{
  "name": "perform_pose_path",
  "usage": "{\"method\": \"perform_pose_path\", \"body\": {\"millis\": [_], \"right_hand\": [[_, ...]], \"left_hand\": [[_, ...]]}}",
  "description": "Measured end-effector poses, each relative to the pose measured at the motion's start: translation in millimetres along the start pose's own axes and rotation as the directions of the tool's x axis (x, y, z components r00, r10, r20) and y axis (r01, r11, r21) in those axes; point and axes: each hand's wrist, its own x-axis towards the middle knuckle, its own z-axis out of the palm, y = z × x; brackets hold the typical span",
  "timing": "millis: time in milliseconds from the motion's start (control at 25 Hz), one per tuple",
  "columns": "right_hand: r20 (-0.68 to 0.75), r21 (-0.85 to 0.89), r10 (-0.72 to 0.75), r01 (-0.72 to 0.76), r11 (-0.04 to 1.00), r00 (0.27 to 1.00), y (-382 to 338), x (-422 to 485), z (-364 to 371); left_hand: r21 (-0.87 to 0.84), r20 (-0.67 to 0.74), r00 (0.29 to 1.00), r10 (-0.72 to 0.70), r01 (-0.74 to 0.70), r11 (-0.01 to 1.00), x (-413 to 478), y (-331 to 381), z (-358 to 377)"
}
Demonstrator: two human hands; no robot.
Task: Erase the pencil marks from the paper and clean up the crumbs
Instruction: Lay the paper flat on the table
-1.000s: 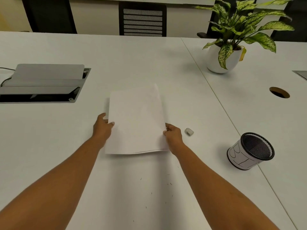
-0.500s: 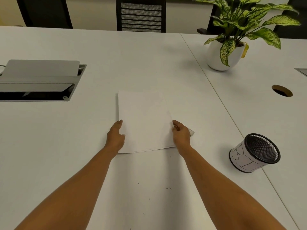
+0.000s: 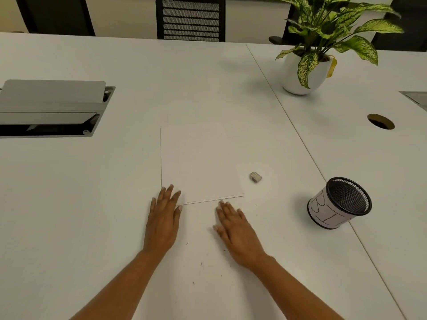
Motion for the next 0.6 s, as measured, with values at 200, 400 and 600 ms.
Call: {"method": "perform_pose_path", "body": {"millis": [200, 400, 600], "right_hand": [[0.248, 0.167, -0.151, 0.111, 0.980, 0.957, -14, -43, -6], [-0.118, 0.245, 0.279, -0.244, 0.938, 0.953, 32, -19, -35], [0.009, -0.088, 0.093, -0.091, 0.992, 0.996, 21, -33, -9]], "left_hand": [[0.147, 0.139, 0.986, 0.091, -0.112, 0.983, -24, 0, 4], [0.172, 0.124, 0.992, 0.034, -0.056, 0.984, -29, 3, 3], [0.167, 0.142, 0.990, -0.001, -0.023, 0.986, -30, 6, 3]]}}
